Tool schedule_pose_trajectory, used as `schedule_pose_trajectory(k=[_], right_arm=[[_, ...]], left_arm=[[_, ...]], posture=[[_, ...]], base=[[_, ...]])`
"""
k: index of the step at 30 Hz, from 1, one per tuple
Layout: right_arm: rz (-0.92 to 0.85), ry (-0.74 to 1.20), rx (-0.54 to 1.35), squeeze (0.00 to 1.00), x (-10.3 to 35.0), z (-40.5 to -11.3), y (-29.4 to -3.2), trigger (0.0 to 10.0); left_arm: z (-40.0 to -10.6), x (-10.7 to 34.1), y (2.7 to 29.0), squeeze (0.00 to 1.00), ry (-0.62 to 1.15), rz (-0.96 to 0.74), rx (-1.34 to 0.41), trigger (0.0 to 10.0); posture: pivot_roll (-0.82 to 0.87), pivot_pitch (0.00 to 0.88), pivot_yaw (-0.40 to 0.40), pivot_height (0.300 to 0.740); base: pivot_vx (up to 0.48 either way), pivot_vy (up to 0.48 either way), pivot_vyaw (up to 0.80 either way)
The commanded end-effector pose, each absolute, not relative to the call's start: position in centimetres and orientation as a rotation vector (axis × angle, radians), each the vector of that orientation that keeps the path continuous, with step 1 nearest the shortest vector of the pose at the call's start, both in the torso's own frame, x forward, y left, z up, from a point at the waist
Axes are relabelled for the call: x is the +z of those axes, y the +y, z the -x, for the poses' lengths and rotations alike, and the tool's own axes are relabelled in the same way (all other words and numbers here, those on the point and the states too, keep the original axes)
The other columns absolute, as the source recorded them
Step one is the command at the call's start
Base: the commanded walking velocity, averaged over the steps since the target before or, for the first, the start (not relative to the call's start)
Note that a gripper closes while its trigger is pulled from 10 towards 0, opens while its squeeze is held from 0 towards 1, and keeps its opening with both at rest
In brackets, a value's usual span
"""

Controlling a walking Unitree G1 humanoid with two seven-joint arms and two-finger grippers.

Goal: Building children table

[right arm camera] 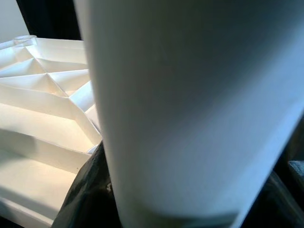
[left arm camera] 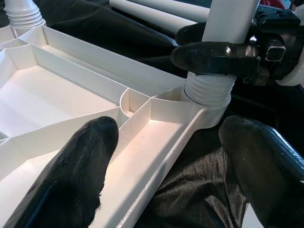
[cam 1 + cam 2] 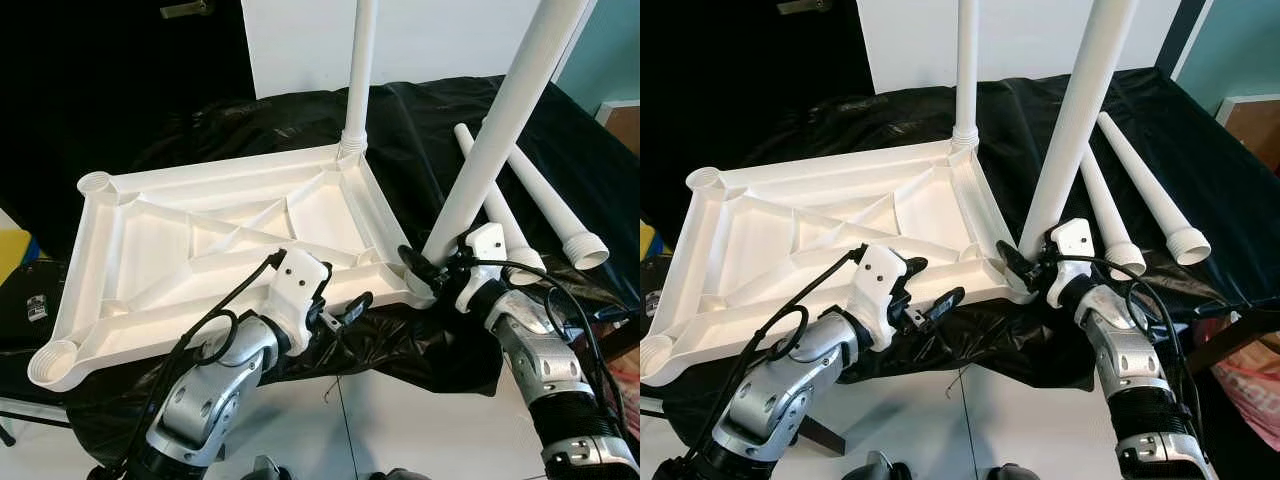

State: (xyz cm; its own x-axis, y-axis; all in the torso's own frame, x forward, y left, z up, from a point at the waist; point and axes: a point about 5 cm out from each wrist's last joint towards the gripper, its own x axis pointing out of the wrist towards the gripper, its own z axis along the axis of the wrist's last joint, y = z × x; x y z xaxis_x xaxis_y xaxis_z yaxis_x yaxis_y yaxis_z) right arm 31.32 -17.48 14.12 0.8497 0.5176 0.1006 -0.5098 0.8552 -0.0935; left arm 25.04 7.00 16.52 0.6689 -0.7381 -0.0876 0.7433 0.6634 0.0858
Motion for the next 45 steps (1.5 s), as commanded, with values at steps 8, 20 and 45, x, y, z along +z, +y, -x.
schedule_pose_trajectory(k=[8,20,45], right_arm=[[0.059,-0.026,0.317,0.00,12.3,-30.8,-16.3,10.0],[-0.030,0.045,-0.118,0.00,11.2,-29.4,-14.4,10.0],[-0.064,0.006,-0.131,0.00,12.2,-29.0,-13.2,10.0]], left_arm=[[-24.5,16.1,6.7,0.00,0.072,-0.118,-0.888,10.0],[-24.6,16.2,6.7,0.00,0.065,-0.113,-0.880,10.0],[-24.8,16.3,6.6,0.00,0.052,-0.114,-0.880,10.0]], posture=[[-0.02,0.110,-0.002,0.740],[-0.02,0.100,-0.011,0.740],[-0.02,0.073,-0.013,0.740]], base=[[0.000,0.000,0.00],[0.000,0.000,0.00],[0.000,0.000,0.00]])
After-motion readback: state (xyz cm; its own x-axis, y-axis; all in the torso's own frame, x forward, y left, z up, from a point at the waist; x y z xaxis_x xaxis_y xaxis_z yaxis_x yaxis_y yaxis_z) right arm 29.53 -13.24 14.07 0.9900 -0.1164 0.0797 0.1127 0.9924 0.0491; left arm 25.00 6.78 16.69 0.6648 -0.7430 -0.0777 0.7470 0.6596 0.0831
